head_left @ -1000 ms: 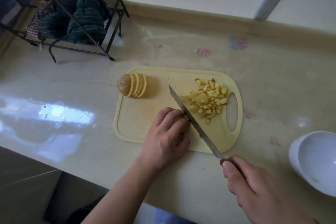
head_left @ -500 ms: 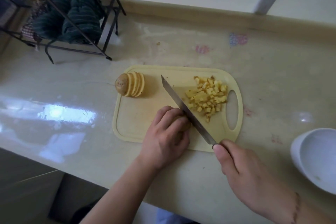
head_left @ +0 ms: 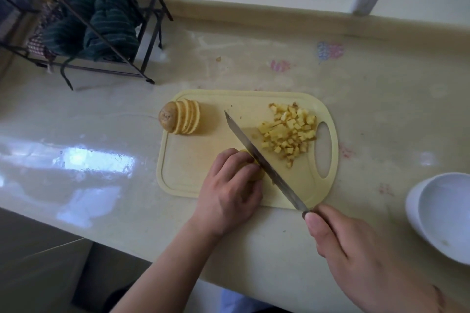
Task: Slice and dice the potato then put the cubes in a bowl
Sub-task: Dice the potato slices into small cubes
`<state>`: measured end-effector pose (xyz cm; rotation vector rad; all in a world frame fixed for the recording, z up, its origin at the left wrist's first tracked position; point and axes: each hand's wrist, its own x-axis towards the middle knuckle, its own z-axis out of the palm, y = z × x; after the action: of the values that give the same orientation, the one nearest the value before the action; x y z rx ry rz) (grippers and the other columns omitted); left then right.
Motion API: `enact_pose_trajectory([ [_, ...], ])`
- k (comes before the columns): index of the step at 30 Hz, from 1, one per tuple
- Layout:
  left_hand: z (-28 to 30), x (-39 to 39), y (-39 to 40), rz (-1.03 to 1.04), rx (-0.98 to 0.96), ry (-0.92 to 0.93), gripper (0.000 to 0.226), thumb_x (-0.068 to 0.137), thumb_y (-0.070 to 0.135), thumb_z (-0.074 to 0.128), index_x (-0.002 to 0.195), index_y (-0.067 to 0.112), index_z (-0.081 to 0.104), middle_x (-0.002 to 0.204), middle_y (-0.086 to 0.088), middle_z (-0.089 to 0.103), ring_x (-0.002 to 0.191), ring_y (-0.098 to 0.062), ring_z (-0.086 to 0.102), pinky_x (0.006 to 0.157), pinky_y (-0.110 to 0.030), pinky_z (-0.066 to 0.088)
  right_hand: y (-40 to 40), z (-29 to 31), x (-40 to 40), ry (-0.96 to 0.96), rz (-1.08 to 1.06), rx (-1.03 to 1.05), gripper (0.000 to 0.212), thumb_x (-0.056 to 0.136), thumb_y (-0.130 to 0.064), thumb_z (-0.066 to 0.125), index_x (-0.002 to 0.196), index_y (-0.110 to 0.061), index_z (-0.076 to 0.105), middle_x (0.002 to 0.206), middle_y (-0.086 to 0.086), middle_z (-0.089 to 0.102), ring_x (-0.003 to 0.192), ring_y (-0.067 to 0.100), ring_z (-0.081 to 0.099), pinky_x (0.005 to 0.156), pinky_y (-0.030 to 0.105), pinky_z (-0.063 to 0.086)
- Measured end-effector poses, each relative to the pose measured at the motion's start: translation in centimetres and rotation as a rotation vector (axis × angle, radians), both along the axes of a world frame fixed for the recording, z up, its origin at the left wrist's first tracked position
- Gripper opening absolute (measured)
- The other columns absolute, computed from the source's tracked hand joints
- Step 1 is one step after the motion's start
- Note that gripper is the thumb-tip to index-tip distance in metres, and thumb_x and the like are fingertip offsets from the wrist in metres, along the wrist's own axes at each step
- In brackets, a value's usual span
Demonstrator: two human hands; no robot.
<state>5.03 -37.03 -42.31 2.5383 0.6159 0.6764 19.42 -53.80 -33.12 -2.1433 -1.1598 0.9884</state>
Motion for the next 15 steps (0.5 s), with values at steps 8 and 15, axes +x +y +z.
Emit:
enact_pose_trajectory([
  [8, -0.2, 0.0, 0.2, -0.003, -0.011, -0.014, 0.016, 0.083, 0.007, 0.075, 0.096, -0.003, 0.075, 0.111, -0.017, 0.069, 0.103, -0.035, 0.061, 0.095, -0.040, 0.051, -1.8, 1.5, 0.1, -0.028, 0.043, -0.120, 0.059, 0.073, -0.073, 0.007, 0.070, -0.025, 0.041, 0.080, -0.009, 0.061, 0.062, 0.006, 0.055, 0.055, 0.014, 0.037],
  [15, 0.1, 0.1, 0.3, -0.001, -0.036, -0.027, 0.016, 0.080, 0.004, 0.077, 0.095, 0.000, 0.075, 0.110, -0.015, 0.070, 0.103, -0.034, 0.061, 0.095, -0.039, 0.052, 1.3, -0.7, 0.0, 0.008, 0.030, -0.049, 0.049, 0.088, -0.063, 0.014, 0.066, -0.027, 0.040, 0.072, -0.016, 0.058, 0.062, 0.008, 0.054, 0.054, 0.024, 0.037],
])
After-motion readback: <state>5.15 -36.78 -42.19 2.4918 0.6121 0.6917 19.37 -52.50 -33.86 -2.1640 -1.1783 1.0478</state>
